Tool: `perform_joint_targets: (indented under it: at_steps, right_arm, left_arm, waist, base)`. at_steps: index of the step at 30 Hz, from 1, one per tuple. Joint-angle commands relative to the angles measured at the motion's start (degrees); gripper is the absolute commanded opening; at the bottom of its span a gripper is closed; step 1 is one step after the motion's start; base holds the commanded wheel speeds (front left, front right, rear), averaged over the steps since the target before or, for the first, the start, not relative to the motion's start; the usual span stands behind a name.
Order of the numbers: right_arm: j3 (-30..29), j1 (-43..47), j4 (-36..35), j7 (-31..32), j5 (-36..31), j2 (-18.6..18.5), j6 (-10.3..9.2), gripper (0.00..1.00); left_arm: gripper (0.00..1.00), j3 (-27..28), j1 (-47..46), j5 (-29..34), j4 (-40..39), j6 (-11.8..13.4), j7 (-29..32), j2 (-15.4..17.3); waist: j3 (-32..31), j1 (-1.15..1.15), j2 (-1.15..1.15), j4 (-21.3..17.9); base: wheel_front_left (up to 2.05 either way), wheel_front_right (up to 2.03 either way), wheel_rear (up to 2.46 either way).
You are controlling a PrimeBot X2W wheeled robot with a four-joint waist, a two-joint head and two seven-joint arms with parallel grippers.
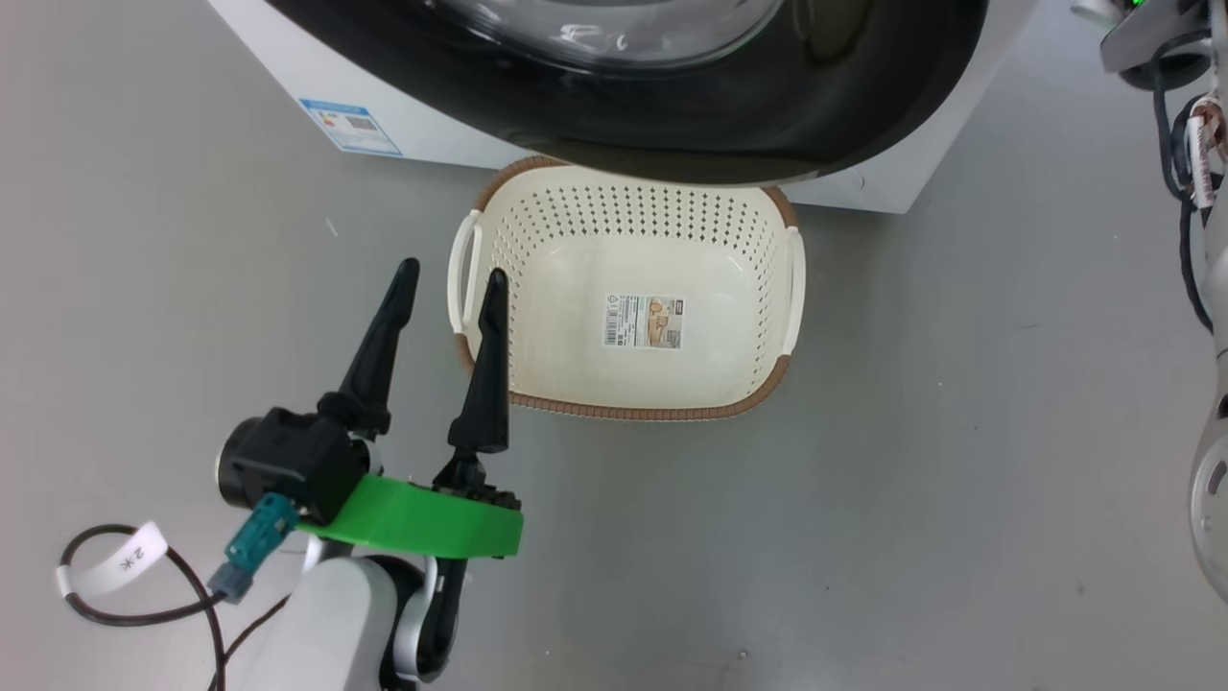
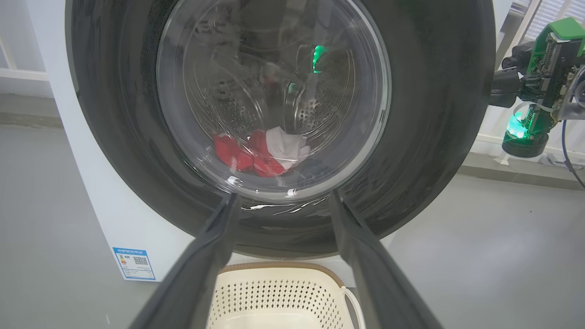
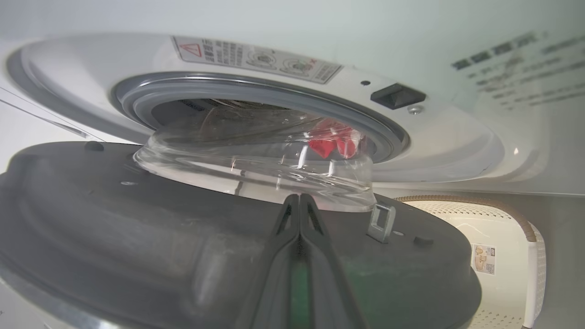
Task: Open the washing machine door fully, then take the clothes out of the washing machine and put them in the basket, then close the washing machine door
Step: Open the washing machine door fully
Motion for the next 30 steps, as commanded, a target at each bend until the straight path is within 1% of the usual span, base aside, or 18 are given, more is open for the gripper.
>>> perform_joint_targets:
  at_steps: [1, 16, 24, 30]
  right_arm:
    - [1.6, 0.7, -1.8, 0.7, 1.4, 2.2, 0.31, 0.00]
    - [10.7, 7.2, -3.7, -0.8, 12.4, 2.3, 0.31, 0.00]
    - [16.2, 10.9, -5.8, -1.4, 18.2, 2.3, 0.31, 0.00]
    - [19.0, 13.3, -7.1, -1.9, 20.9, 2.3, 0.31, 0.00]
  left_arm:
    - [1.00, 2.2, -0.2, 0.1, -1.2, -0.2, -0.7, 0.9]
    - [1.00, 2.4, 0.6, -0.1, -1.0, 0.3, -0.7, 1.6]
    - [1.00, 2.7, 1.6, -0.3, -1.6, 1.0, -0.4, 2.4]
    - [1.00, 2.8, 2.9, -0.5, -2.1, 1.5, 0.1, 2.8]
  waist:
    - [-0.5, 0.00, 0.00, -0.3]
    - [-3.7, 0.00, 0.00, -1.3]
    - [-6.3, 0.00, 0.00, -1.2]
    - [-8.3, 0.00, 0.00, -1.3]
  base:
    - [0.00, 0.00, 0.00]
    - [0.00, 0.00, 0.00]
    - [0.00, 0.00, 0.00]
    - [0.00, 0.00, 0.00]
